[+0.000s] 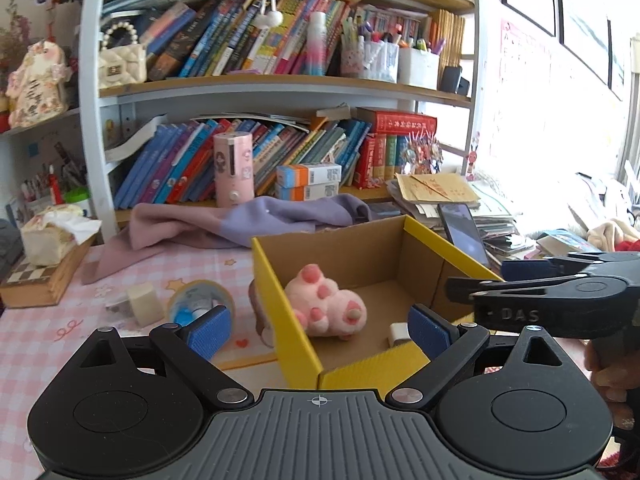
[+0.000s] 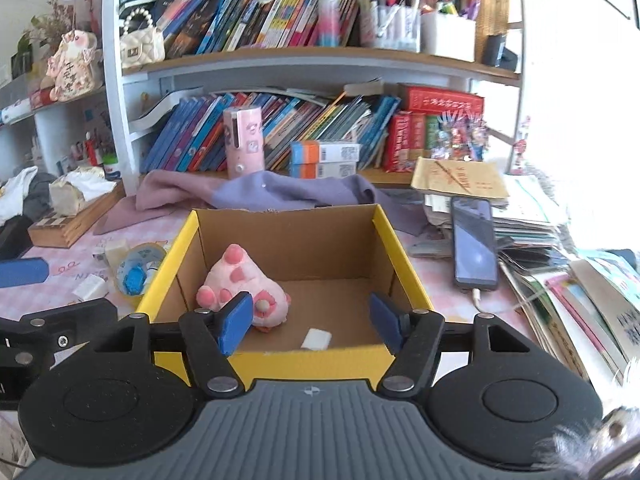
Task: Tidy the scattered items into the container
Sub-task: 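Withdraw both open tools up and away from the yellow box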
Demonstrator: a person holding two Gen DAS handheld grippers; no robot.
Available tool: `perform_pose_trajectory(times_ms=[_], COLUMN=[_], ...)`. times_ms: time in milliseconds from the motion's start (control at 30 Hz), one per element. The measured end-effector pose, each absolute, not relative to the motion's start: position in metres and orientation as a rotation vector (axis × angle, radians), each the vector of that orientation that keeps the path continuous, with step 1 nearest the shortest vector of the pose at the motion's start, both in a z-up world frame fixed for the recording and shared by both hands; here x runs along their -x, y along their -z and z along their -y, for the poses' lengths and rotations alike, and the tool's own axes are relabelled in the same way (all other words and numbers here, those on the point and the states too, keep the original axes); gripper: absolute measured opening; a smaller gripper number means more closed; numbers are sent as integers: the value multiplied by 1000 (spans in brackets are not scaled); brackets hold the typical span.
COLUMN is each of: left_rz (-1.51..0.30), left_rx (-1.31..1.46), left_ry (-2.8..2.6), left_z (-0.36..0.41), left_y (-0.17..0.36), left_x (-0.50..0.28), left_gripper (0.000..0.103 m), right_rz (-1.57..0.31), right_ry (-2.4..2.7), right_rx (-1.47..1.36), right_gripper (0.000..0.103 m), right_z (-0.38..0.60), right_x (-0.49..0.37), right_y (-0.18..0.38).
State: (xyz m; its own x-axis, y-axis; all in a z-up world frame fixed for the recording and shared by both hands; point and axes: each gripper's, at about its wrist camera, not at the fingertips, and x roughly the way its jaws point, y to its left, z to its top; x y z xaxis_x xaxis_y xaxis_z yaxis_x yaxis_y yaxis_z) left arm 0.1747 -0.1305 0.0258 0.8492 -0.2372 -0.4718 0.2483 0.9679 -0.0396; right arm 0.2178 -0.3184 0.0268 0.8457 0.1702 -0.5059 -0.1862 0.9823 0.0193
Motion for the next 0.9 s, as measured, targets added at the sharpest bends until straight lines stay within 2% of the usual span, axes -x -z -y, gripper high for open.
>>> perform_pose_trajectory(times_ms=[467,900], left_rz=[-513,-562], left_rx=[9,-6], left_ry=[266,238], left_z=[61,18], left_y=[-21,-13], left_x=[-87,-36], left_gripper=[96,96], right_rz=[-518,-557], right_ry=[-82,-125], right_rx=[3,25], right_gripper=[67,75], right_z=[274,225], right_x=[-101,-40], right_y=[-23,-17])
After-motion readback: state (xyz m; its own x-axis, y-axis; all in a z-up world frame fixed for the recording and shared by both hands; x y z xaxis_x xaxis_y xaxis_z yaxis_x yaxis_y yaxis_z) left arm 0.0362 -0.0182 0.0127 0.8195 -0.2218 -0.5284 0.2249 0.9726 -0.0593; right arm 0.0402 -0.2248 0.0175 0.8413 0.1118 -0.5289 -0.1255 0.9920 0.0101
